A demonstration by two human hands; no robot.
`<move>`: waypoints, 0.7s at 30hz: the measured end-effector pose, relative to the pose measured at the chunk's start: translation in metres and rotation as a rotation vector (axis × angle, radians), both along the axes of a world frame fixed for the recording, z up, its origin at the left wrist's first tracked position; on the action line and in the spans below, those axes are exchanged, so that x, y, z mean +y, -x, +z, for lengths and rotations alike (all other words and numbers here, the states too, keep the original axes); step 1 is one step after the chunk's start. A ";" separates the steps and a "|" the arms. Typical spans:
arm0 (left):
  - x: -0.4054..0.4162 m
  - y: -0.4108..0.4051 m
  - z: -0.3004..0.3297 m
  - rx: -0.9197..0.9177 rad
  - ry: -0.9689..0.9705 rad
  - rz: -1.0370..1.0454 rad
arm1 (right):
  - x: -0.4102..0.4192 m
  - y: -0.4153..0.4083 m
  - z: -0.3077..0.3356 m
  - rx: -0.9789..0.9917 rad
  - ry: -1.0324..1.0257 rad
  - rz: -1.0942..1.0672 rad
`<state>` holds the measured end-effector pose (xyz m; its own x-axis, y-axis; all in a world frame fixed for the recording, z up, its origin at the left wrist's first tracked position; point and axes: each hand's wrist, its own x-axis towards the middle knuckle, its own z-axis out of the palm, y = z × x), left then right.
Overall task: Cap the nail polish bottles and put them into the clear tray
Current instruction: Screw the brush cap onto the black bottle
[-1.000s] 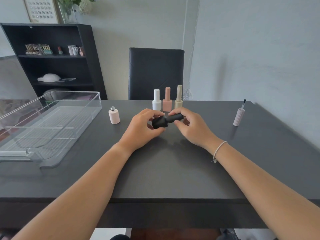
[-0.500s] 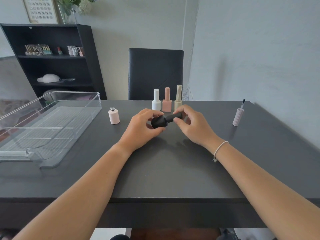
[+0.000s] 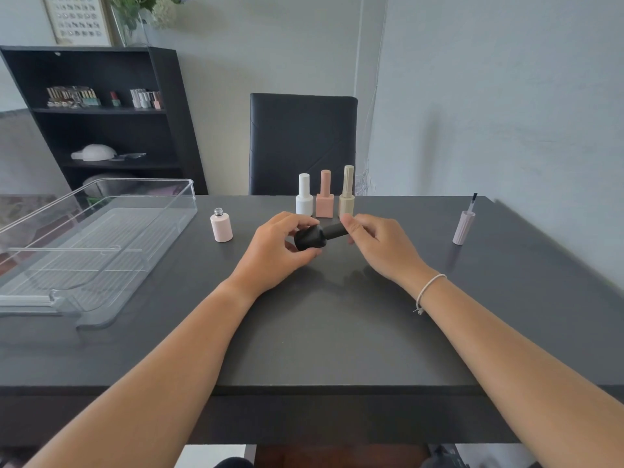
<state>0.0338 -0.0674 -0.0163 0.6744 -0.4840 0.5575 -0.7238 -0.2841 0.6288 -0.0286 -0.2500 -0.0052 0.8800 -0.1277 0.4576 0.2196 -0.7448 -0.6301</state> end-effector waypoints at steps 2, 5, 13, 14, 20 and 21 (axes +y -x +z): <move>0.000 0.000 0.000 0.000 0.005 0.002 | 0.000 0.001 0.000 -0.038 -0.024 0.022; 0.000 0.000 0.000 0.001 0.001 0.000 | 0.000 0.002 0.000 -0.075 0.014 0.049; 0.001 -0.001 0.000 -0.003 0.002 -0.002 | -0.001 0.002 0.000 -0.045 -0.008 0.037; 0.001 -0.001 0.000 -0.006 -0.003 -0.002 | 0.000 0.002 0.000 -0.054 0.016 0.054; 0.000 -0.001 -0.001 -0.016 -0.022 -0.008 | -0.002 -0.001 -0.002 0.007 0.021 0.001; 0.000 -0.001 -0.002 -0.013 -0.017 -0.007 | -0.002 0.000 -0.002 0.005 0.015 0.001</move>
